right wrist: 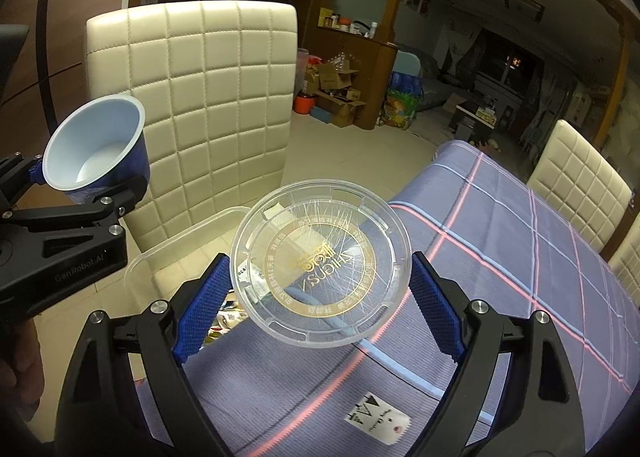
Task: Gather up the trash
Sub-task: 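Open the right gripper to drop the clear lid into the bin, then lower the blue cup into the bin and open the left gripper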
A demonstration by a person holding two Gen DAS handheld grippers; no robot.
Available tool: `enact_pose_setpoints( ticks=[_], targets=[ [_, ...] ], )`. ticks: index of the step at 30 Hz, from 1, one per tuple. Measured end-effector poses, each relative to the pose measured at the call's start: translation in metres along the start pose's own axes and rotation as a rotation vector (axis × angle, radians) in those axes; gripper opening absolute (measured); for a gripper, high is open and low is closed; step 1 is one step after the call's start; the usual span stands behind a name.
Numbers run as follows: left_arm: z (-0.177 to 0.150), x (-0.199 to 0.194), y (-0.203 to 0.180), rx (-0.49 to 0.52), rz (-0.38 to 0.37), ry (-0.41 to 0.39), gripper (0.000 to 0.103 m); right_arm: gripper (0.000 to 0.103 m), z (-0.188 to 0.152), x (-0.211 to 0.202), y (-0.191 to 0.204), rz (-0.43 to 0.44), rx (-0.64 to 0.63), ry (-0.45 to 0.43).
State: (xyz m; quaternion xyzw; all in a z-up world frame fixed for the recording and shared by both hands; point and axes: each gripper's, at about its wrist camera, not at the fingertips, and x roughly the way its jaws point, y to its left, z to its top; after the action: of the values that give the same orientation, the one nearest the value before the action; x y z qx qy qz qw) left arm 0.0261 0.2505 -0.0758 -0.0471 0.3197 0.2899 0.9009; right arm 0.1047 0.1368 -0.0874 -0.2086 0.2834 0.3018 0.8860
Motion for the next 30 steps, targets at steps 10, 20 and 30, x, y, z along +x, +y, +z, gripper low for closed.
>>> enact_pose_setpoints(
  ticks=[10,20,30],
  targets=[
    [-0.001,0.002,0.011,-0.020,0.010,0.005,0.072,0.089,0.014,0.008,0.013,-0.019,-0.021,-0.016],
    [0.000,0.009,0.015,-0.032,0.004,0.024,0.072,0.099,0.013,0.007,0.004,-0.053,0.014,-0.032],
    [0.000,0.014,0.010,-0.035,-0.013,0.045,0.072,0.099,0.003,0.012,-0.009,-0.037,0.062,0.009]
  ],
)
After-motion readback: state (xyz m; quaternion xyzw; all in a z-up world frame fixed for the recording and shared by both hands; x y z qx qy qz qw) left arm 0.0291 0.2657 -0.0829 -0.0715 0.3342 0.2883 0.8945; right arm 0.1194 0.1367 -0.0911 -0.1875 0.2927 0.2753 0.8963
